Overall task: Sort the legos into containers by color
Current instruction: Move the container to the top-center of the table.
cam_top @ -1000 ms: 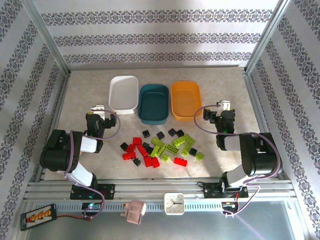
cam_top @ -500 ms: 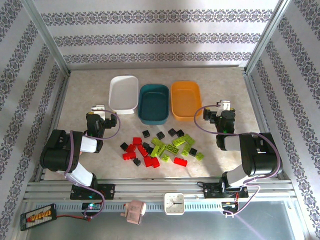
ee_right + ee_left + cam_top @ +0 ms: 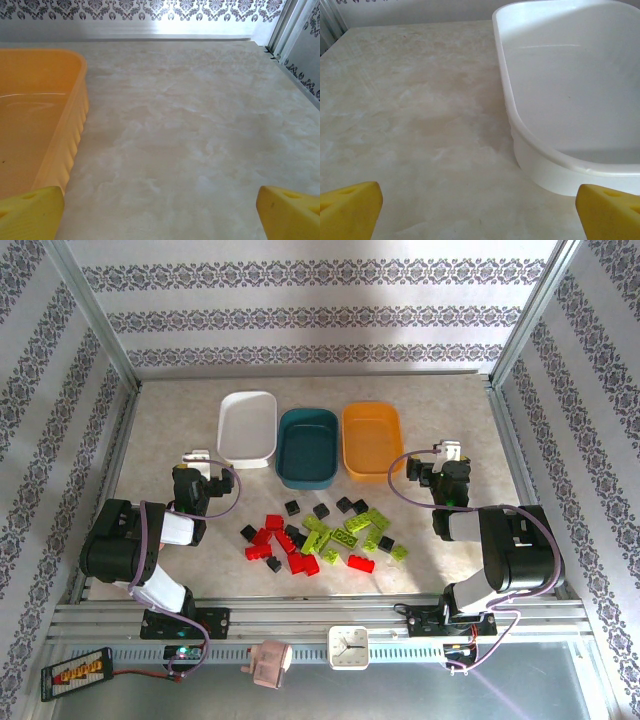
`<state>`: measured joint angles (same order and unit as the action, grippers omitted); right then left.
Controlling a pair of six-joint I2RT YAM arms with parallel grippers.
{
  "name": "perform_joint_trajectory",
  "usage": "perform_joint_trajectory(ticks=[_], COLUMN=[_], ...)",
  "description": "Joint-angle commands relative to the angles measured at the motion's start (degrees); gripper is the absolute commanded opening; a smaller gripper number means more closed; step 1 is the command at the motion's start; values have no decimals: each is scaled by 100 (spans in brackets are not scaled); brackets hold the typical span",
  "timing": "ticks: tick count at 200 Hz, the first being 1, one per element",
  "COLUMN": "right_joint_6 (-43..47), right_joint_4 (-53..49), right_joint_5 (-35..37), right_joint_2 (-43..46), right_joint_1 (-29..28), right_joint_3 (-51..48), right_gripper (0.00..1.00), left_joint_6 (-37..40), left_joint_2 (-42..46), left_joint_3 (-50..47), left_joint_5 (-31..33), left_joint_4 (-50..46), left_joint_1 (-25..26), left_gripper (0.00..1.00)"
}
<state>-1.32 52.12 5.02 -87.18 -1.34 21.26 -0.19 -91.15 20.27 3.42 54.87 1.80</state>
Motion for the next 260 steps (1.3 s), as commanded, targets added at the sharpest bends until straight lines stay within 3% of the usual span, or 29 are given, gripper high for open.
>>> perform_joint_trajectory(ticks=[1,64,80,108,142,159,167,178,187,196,202,215,226,239,260], right_joint_6=[-68,-128,-213,-262,-915,-1269,-1763,-3114,-3886,-3752,-3789,-3990,-3992,-3808,-3355], right_joint_4=[158,143,-19,-1442,-2968,-3219,-3439,-4292,-4687,-4124,-3853,-4092,-4111,-4274,-4657], right_joint_5=[-96,-175,-28,170,1105,2156,2649,2715,2292,764,255,44,-560,-1034,-962], right_joint_2=[-10,-11,141,738,1285,1486,1518,1639,1751,1750,1642,1403,1167,1022,965], right_joint_1=[3,60,81,81,35,-146,-177,-95,99,402,457,406,399,324,-14], right_joint_3=[28,44,96,595,1214,1410,1525,1675,1641,1462,1422,1609,1731,1893,2092], right_gripper=[98,98,98,98,98,98,98,98,98,98,98,98,98,98,98], left_joint_6=[60,38,-59,-117,-1330,-2197,-2693,-3328,-3782,-3894,-3920,-4092,-4442,-4671,-4496], left_joint_2=[-22,5,451,1235,2052,2433,2614,2880,3046,3102,3104,3006,2894,2800,2452], left_joint_3=[134,139,249,730,1020,1004,963,947,973,970,925,764,665,705,974], left_joint_5=[-20,186,446,521,784,782,760,506,240,-165,-544,-1229,-1516,-1707,-2102], left_joint_4=[75,98,-516,-1986,-2487,-2409,-2403,-2579,-2762,-2598,-2318,-1427,-872,-681,-801], left_joint_1=[-48,-44,-40,-31,-40,-40,-48,-84,-107,-144,-154,-154,-158,-154,-116], left_gripper=[99,99,99,99,99,99,99,99,99,99,99,99,99,99,99])
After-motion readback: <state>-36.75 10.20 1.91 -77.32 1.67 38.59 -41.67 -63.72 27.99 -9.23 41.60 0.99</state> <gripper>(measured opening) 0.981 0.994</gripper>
